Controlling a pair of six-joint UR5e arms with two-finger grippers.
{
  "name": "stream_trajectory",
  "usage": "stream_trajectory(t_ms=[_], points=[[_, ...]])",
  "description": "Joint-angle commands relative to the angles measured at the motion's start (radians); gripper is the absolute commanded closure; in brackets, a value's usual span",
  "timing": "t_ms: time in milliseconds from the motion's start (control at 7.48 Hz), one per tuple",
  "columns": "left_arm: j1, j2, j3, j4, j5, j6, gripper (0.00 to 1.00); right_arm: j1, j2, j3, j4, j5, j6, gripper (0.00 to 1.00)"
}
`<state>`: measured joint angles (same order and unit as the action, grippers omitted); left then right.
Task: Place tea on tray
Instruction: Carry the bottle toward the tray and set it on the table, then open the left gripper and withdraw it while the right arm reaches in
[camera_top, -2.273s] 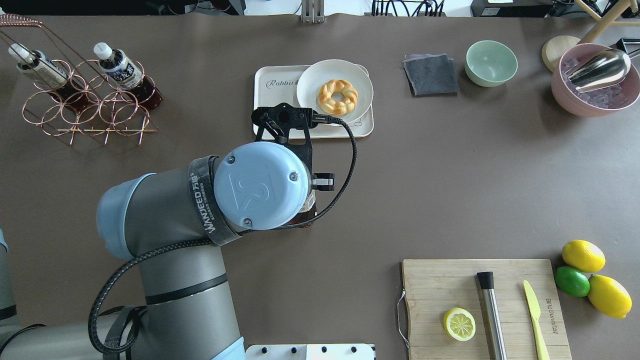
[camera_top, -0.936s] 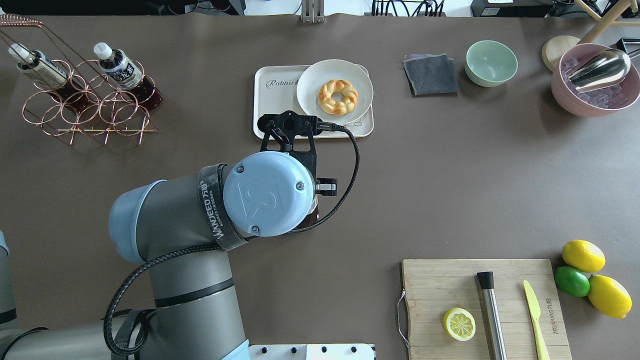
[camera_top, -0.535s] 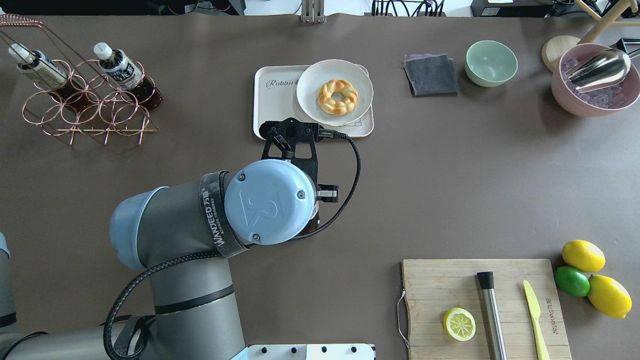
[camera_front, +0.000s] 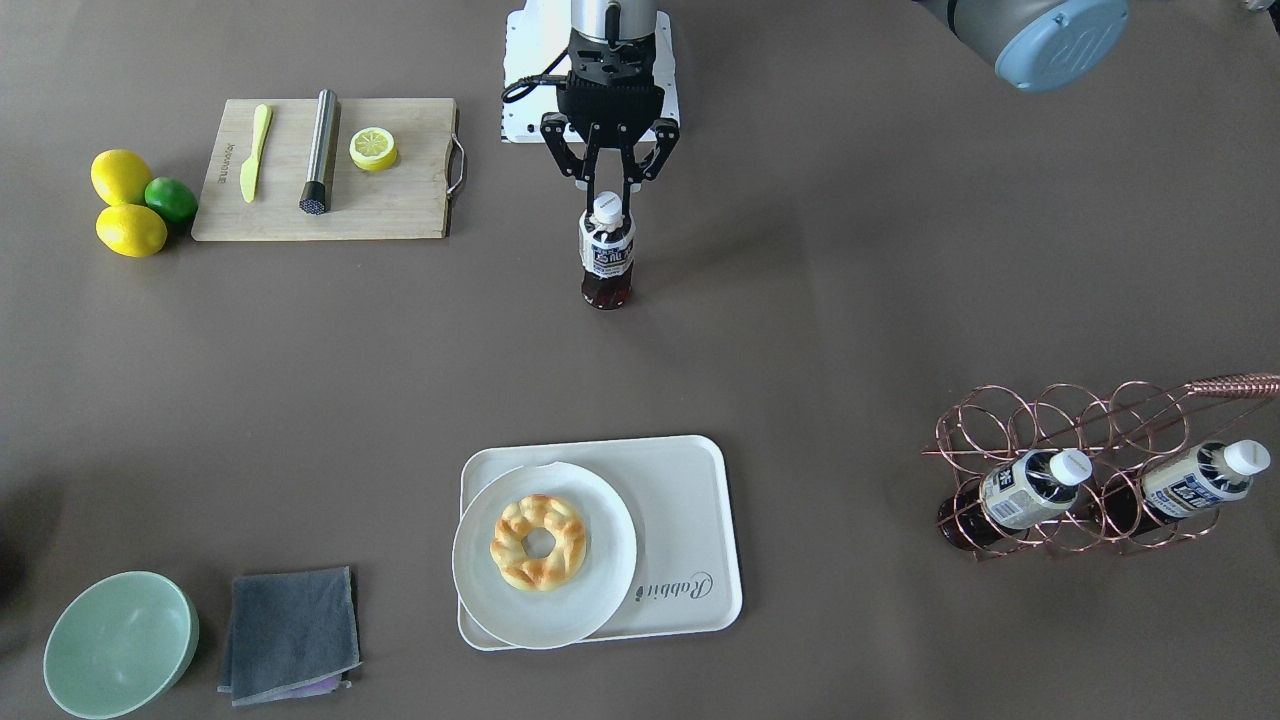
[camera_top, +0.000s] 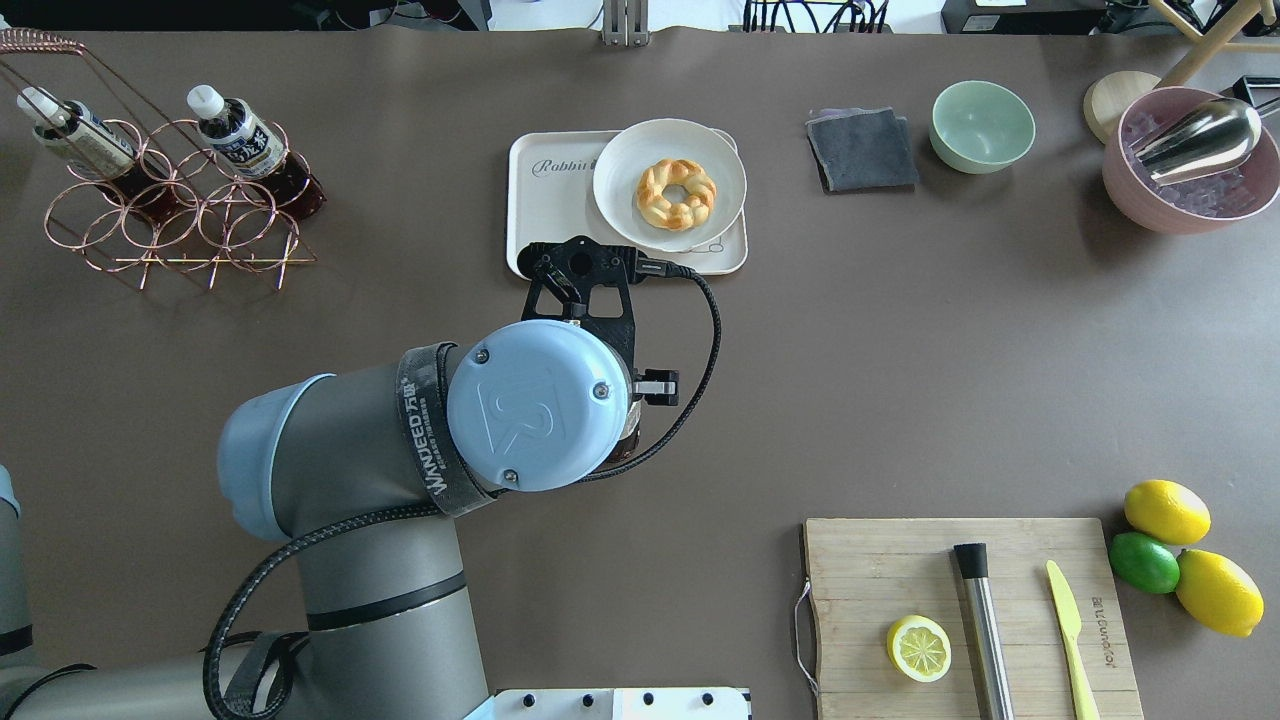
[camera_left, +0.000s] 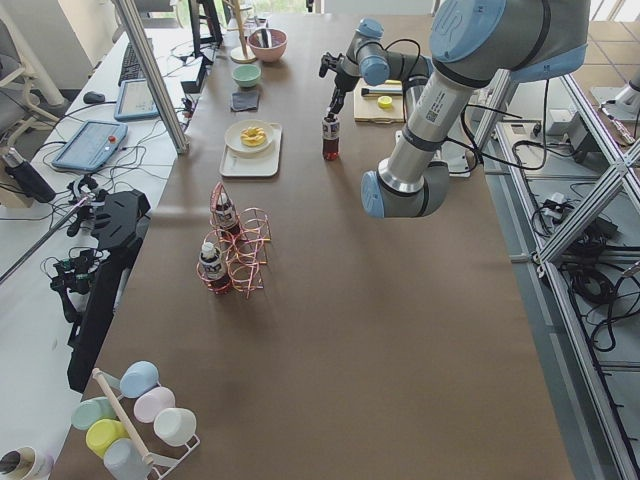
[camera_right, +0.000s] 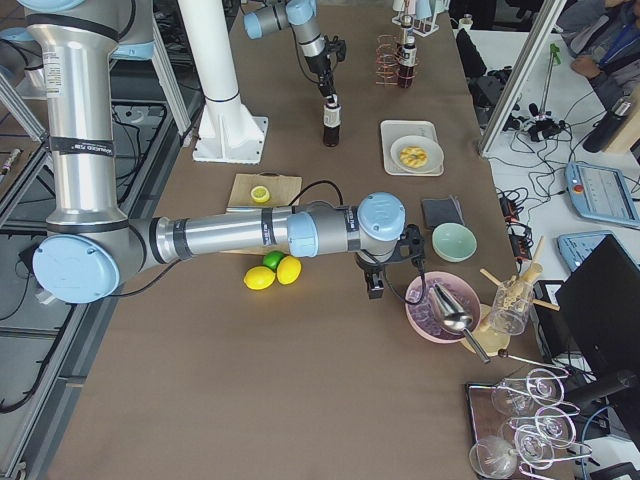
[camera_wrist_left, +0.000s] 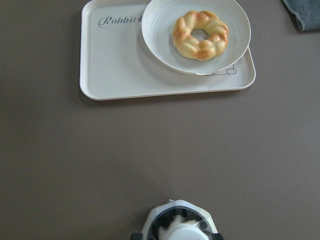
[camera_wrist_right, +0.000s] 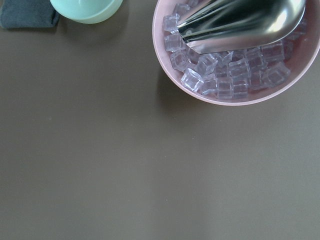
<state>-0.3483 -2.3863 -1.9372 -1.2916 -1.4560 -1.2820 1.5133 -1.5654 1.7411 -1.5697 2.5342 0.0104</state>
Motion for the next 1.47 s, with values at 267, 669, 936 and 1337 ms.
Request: stream_trajectory(t_ms=[267,669,936,1337], points=[[-0.082,0.004,-0.075,0.001,-0.018,0.027,0.19,-0.187,0.146,0.187,-0.001,-0.001,0.473,0.0],[-0.275,0.108,-0.141,-0.002,-0.237,0.129,0.13,-0.443,0.353,0.335,-0.004,-0.118,1.06,0.0],[-0.372,0.174,-0.152,-0.038,-0.32,0.22,0.12,-0.624,0.537,0.312,-0.032,-0.27,1.248,0.0],[-0.509,0.265,-0.158,-0.068,-0.449,0.315,0.06,-0.841,0.773,0.252,-0.263,-0.502,1.264,0.01]])
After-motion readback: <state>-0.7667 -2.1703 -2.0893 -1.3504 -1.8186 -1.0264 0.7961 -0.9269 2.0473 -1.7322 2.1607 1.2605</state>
